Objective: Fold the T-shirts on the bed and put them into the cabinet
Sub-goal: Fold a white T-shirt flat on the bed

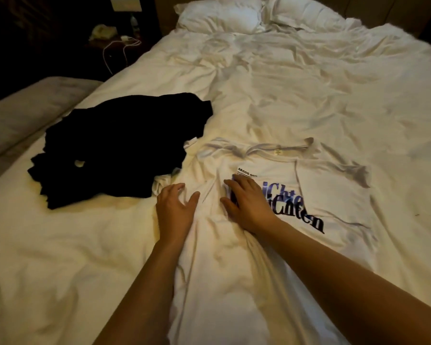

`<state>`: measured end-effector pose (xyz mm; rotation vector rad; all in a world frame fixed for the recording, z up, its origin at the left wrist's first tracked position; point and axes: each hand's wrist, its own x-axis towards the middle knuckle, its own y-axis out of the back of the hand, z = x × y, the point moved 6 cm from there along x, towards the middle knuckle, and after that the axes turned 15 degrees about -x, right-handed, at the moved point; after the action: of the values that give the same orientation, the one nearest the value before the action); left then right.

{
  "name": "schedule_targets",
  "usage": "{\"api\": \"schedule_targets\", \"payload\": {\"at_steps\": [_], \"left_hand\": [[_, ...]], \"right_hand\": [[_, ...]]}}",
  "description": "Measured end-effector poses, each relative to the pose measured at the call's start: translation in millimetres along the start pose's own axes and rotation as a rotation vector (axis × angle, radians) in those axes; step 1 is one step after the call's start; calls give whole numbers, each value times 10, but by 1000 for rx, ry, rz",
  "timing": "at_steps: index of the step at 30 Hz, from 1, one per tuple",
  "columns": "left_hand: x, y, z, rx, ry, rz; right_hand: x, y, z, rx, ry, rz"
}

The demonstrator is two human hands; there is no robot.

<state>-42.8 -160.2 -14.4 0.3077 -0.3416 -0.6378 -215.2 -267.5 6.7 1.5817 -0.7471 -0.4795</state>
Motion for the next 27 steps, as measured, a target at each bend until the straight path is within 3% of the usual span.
{"api": "schedule_targets", "payload": {"at_steps": [5,9,12,15,18,20,24,27], "left_hand": [[-87,264,-181,50,132,170],[63,332,-359,56,230,58],[129,376,-400,-125,237,46],[167,465,-407,-437,254,177],[202,557,-474,-751,350,351],[198,542,-439,-926,376,361],[188,458,-335,-968,348,222],[207,458,-393,-940,372,228]], "right_hand": [[207,-5,-227,-36,33,12],[452,-26,-323,-80,60,5],[643,-28,-361,-71,51,-15],[781,-60,-427,-87,64,-16],[891,-12,-534,-37,91,89],[1000,41,-636,-6,142,164],[1256,-83,-917,-76,289,73],[1340,-156,-1055,-199,374,50]]}}
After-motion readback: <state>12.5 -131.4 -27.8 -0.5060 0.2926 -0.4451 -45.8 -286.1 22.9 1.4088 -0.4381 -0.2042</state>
